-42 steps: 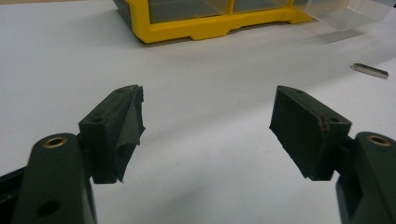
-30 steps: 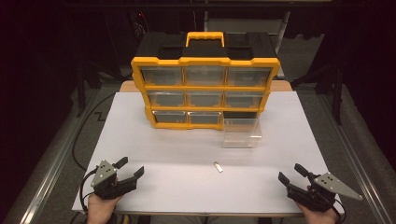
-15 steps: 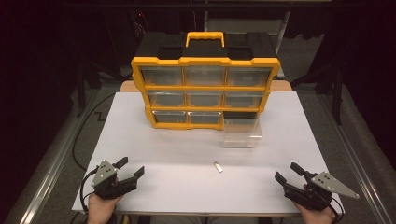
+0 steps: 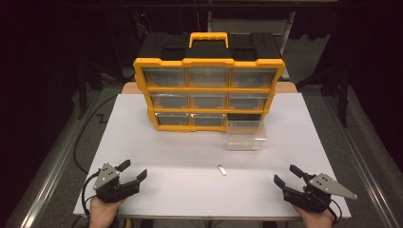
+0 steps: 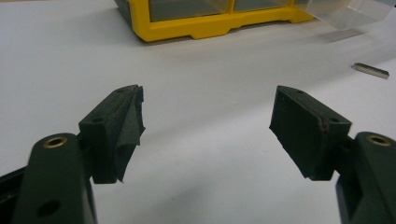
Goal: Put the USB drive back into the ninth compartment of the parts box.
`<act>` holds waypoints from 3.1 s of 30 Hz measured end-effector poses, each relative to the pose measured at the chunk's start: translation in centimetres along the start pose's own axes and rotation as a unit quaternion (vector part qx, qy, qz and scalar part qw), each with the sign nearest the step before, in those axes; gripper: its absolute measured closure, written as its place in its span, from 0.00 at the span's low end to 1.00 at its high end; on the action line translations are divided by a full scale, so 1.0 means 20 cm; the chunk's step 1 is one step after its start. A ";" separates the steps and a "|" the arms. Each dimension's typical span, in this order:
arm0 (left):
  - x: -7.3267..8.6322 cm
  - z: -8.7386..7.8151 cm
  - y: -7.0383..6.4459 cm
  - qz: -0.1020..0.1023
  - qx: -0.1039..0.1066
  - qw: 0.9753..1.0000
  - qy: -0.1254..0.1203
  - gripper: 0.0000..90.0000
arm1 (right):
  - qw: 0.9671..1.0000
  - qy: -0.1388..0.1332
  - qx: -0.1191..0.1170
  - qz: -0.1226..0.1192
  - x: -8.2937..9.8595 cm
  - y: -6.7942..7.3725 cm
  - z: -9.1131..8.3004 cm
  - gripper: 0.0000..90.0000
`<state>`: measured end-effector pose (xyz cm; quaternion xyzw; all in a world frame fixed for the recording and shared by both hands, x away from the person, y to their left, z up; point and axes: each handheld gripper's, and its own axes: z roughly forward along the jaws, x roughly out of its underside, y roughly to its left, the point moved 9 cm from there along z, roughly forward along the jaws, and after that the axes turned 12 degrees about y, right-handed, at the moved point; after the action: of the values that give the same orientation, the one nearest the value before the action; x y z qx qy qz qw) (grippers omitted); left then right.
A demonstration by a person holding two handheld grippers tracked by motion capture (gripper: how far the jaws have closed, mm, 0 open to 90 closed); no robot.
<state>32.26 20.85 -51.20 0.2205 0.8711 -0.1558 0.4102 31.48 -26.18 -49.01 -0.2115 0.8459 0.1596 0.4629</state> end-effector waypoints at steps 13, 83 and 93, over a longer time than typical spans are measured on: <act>0.00 0.00 0.00 -0.001 0.000 1.000 0.000 0.29 | 1.000 -0.006 -0.012 0.000 -0.02 0.04 0.02 0.32; 0.00 0.00 0.00 -0.001 0.002 1.000 0.001 0.30 | 0.997 -0.014 -0.068 -0.026 -0.12 0.25 0.17 0.32; 0.00 0.00 0.00 -0.002 0.003 1.000 -0.001 0.30 | 0.997 -0.013 -0.074 -0.030 -0.14 0.28 0.18 0.32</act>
<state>32.25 20.86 -51.16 0.2196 0.8710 -0.1591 0.4097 32.62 -19.14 -48.21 -0.2680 0.8189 0.2108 0.4617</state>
